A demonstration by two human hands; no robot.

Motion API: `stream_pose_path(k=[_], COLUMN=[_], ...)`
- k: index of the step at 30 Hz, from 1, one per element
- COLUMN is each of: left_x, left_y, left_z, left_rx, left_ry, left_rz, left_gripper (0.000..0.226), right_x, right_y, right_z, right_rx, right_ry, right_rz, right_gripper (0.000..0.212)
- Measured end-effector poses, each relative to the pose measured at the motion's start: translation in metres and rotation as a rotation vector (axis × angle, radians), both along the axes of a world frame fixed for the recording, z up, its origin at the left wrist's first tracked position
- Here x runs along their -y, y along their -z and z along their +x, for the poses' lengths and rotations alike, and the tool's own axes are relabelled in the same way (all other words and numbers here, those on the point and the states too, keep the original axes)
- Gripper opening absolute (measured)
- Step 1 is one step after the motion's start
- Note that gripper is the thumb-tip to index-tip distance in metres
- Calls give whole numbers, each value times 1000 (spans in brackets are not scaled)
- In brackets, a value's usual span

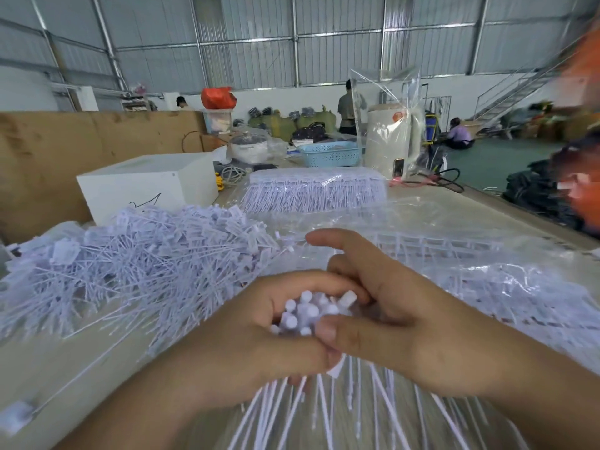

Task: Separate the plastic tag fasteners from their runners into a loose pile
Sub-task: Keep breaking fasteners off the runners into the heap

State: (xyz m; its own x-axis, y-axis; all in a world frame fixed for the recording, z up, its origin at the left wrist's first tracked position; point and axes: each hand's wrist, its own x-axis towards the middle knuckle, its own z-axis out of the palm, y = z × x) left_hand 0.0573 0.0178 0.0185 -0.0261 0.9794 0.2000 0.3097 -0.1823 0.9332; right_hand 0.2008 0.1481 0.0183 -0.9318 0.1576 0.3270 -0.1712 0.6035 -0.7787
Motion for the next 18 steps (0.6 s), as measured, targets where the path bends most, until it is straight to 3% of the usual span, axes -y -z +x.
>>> stream_pose_path(k=[4, 8, 12, 18], left_x=[0, 0, 2, -3], left_y=[1, -1, -1, 2], left_z=[-2, -7, -16, -13], left_rx=[-64, 21, 71, 94], left_ry=[89, 85, 34, -68], left_rz=[-40, -52, -40, 13], left_gripper=[37, 27, 25, 21], right_x=[0, -8, -17, -20], right_y=[-3, -11, -14, -7], right_z=[0, 3, 4, 0], right_rx=[47, 84, 185, 121], right_ry=[34, 0, -5, 133], right_rz=[113, 70, 60, 33], right_gripper=[69, 35, 45, 39])
